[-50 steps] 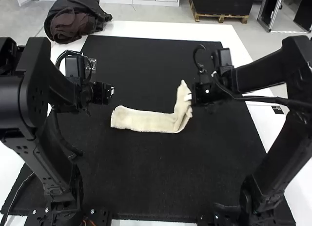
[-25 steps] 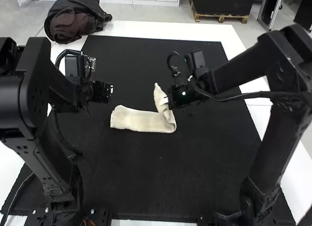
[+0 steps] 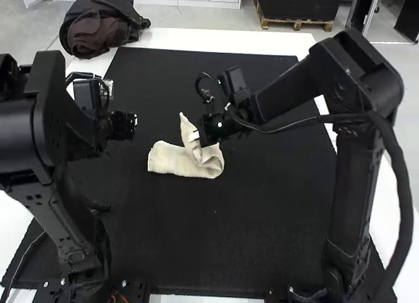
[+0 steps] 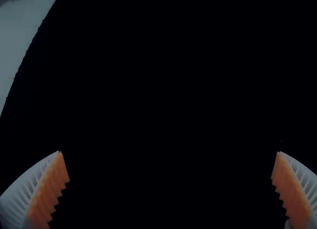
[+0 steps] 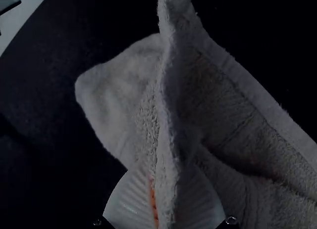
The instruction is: Fold the towel.
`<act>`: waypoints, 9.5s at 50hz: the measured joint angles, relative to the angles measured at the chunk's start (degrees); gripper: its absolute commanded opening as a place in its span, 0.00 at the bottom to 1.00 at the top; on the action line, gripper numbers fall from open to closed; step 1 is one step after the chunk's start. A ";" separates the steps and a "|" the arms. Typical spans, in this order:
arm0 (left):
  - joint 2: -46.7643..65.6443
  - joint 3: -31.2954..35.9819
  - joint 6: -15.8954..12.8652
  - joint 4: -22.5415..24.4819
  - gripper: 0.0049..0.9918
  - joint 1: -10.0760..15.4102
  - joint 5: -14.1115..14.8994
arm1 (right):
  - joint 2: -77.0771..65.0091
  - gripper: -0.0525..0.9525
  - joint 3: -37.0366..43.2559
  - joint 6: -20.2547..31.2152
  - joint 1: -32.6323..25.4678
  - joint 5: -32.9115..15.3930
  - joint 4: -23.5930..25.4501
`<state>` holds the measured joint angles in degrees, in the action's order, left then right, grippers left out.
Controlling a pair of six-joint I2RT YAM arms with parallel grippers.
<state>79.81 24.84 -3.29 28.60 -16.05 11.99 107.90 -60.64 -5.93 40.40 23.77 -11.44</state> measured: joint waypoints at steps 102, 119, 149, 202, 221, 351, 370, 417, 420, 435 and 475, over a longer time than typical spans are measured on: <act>0.00 0.00 -1.62 0.61 0.96 -3.06 0.26 | 4.55 0.03 -2.36 -6.56 2.21 1.84 -11.58; 0.00 0.00 -1.62 1.07 0.97 -3.06 0.26 | 7.19 0.03 -0.87 -6.51 2.23 1.81 -12.63; 0.00 0.00 -1.57 1.49 0.97 -3.08 0.24 | 9.79 0.03 -0.87 -5.84 2.99 1.81 -12.83; 0.17 0.00 -0.44 1.68 0.97 -3.06 0.24 | 12.59 0.03 -3.61 -5.68 6.95 1.81 -14.23; 0.17 -0.83 -0.09 1.70 0.97 -3.06 0.24 | 15.10 0.03 -4.81 -6.58 8.39 1.84 -14.64; 0.17 -1.46 1.20 2.64 0.96 -3.06 0.24 | 14.56 0.03 3.67 -9.88 3.98 7.02 -36.96; -1.46 2.05 1.90 -2.60 0.96 -1.49 0.26 | -4.68 0.03 4.00 -10.43 0.44 7.32 -27.74; -36.00 11.08 7.80 -16.06 0.96 16.20 -0.22 | -60.28 0.03 25.66 -26.69 -36.09 10.82 -30.34; -39.04 10.34 8.48 -16.90 0.96 16.33 -0.20 | -65.68 0.03 27.43 -28.00 -37.53 11.61 -30.47; -54.90 5.40 11.34 -18.16 0.96 16.33 0.04 | -90.40 0.03 34.01 -34.01 -42.86 15.06 -27.67; -79.78 -16.00 -3.69 13.14 0.86 15.30 -4.48 | -107.45 0.97 46.27 -12.13 -43.54 -7.34 -23.54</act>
<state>0.03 8.84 -6.98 41.74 -0.75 7.51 0.45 -14.37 -18.06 -3.14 16.43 -34.98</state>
